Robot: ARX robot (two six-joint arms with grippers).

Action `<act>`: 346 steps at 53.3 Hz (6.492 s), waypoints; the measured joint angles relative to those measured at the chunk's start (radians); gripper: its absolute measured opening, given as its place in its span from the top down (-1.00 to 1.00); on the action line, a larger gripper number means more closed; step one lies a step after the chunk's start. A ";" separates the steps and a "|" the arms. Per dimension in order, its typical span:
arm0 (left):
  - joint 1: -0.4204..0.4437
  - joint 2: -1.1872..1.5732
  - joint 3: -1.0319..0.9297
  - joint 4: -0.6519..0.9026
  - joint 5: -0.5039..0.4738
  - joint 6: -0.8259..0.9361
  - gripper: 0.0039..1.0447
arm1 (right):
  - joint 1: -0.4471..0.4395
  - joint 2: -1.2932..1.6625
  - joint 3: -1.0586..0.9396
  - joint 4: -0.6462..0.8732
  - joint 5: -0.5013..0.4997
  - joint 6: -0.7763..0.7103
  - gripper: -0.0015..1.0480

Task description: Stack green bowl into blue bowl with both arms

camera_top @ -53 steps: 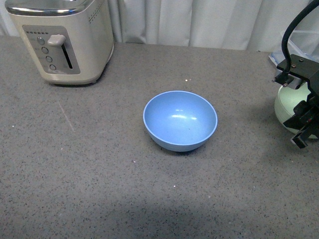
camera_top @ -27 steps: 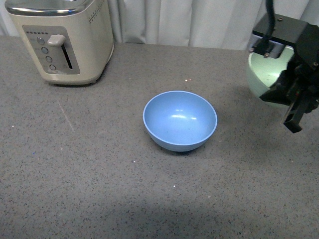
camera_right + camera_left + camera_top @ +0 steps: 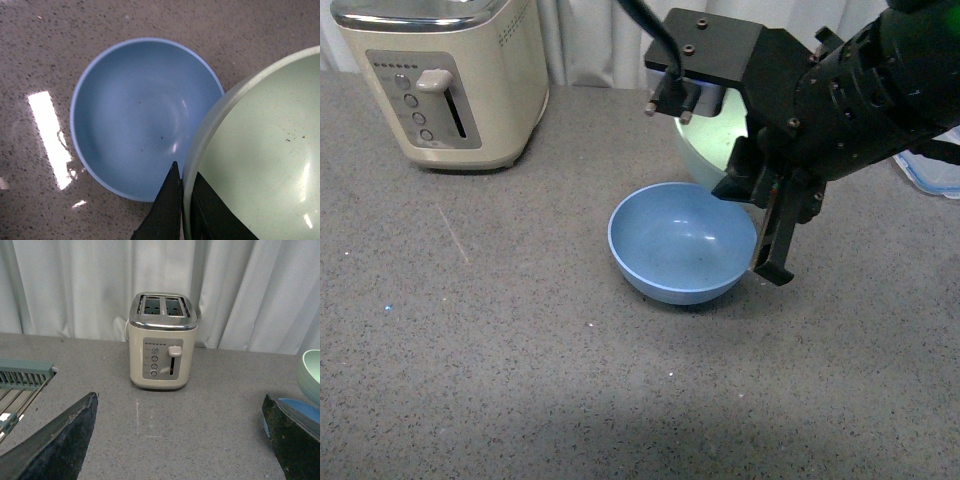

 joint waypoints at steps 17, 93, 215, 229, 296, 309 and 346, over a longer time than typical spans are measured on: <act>0.000 0.000 0.000 0.000 0.000 0.000 -0.88 | 0.087 0.044 -0.005 0.026 0.021 0.008 0.97; 0.000 0.000 0.000 0.000 0.000 0.000 -0.88 | -0.027 -0.199 -0.211 0.124 0.110 0.470 -0.83; 0.000 0.000 0.000 0.000 0.000 0.000 -0.88 | -0.431 -1.362 -1.048 0.610 0.218 0.832 0.98; 0.000 0.000 0.000 0.000 0.000 0.000 -0.88 | -0.431 -1.472 -1.048 0.506 0.218 0.832 0.98; 0.000 0.000 0.000 0.000 0.000 0.000 -0.88 | -0.432 -1.826 -1.047 0.142 0.215 0.830 0.15; 0.000 0.000 0.000 0.000 0.000 0.000 -0.88 | -0.432 -1.828 -1.047 0.142 0.215 0.830 -0.56; 0.000 0.000 0.000 0.000 0.000 0.000 -0.88 | -0.432 -1.828 -1.047 0.142 0.215 0.831 -0.83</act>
